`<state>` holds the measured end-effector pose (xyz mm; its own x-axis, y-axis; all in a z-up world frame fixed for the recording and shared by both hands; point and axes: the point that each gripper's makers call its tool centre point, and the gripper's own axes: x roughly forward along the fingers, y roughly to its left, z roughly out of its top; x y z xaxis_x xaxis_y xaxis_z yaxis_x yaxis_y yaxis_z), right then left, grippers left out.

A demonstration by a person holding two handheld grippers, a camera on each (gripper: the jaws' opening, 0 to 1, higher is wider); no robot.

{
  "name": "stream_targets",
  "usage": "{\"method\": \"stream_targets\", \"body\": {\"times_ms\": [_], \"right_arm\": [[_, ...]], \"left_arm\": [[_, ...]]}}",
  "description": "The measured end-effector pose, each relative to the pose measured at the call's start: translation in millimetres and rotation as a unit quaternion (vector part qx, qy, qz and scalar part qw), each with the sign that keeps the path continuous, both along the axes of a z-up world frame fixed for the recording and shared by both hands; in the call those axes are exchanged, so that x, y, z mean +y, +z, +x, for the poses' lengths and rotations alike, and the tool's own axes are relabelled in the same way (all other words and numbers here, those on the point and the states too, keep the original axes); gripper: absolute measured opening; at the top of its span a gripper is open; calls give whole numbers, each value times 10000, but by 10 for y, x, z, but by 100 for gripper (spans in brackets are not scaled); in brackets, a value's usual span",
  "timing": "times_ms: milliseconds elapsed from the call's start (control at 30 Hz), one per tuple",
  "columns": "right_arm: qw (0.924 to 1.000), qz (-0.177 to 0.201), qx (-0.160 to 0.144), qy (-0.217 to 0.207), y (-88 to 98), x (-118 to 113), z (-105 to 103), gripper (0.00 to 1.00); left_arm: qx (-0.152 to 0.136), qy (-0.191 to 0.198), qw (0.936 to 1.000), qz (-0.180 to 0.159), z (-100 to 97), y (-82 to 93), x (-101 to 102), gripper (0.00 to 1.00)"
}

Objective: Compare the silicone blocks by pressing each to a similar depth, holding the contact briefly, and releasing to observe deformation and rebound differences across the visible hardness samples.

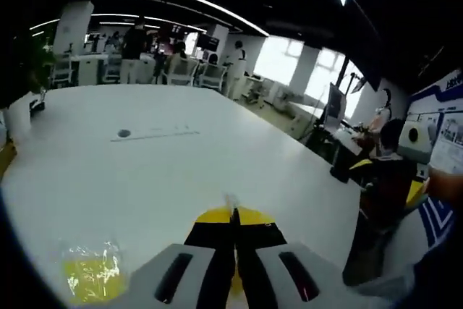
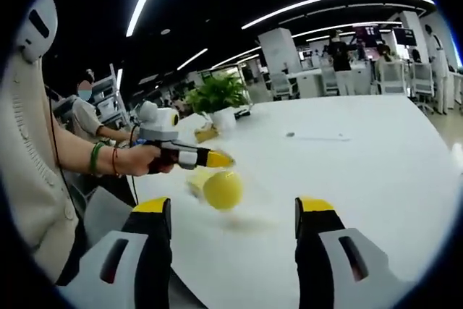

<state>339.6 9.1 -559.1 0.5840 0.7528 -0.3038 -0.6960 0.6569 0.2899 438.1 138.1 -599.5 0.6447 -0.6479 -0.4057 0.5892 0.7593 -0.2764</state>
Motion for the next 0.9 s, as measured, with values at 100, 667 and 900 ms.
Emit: {"method": "stream_targets", "body": {"times_ms": [100, 667, 900], "right_arm": [[9998, -75, -150, 68, 80, 48, -3, 66], [9952, -494, -635, 562, 393, 301, -6, 67], [9897, -792, -676, 978, 453, 499, 49, 70]], "left_arm": [[-76, -141, 9998, 122, -51, 75, 48, 0], [-497, -629, 9959, 423, -262, 586, 265, 0], [-644, -872, 9929, 483, -354, 783, 299, 0]]}}
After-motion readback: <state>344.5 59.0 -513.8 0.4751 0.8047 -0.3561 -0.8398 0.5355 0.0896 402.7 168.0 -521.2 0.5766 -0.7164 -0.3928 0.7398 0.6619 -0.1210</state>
